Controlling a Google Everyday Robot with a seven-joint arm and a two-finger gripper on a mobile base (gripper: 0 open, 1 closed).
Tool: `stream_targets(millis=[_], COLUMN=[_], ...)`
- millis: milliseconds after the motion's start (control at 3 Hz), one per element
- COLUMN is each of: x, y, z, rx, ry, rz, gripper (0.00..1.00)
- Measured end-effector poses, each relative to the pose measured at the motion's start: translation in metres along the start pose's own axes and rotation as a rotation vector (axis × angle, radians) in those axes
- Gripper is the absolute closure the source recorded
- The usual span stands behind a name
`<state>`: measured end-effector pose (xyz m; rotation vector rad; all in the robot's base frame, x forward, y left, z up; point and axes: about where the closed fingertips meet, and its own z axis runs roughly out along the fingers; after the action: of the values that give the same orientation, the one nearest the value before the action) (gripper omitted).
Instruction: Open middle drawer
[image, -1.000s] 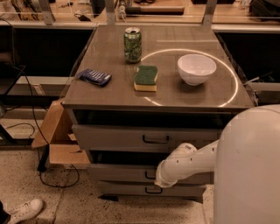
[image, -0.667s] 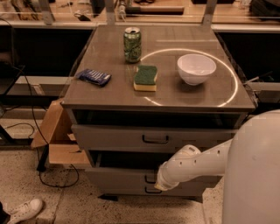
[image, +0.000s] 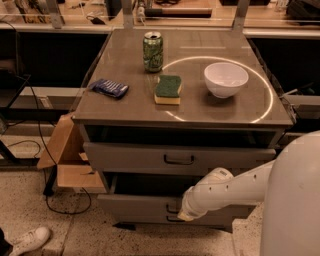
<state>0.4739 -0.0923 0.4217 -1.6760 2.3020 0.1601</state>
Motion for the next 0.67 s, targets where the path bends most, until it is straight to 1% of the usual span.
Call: stream_targets(millis=[333, 667], x=[-0.0006, 0.0039], y=[-0.0001, 0.0051], z=[-0.0019, -0.0061], rx=[0.0, -0.001], ry=[0.0, 0.0], rz=[0.0, 0.013], gripper=[1.0, 1.0])
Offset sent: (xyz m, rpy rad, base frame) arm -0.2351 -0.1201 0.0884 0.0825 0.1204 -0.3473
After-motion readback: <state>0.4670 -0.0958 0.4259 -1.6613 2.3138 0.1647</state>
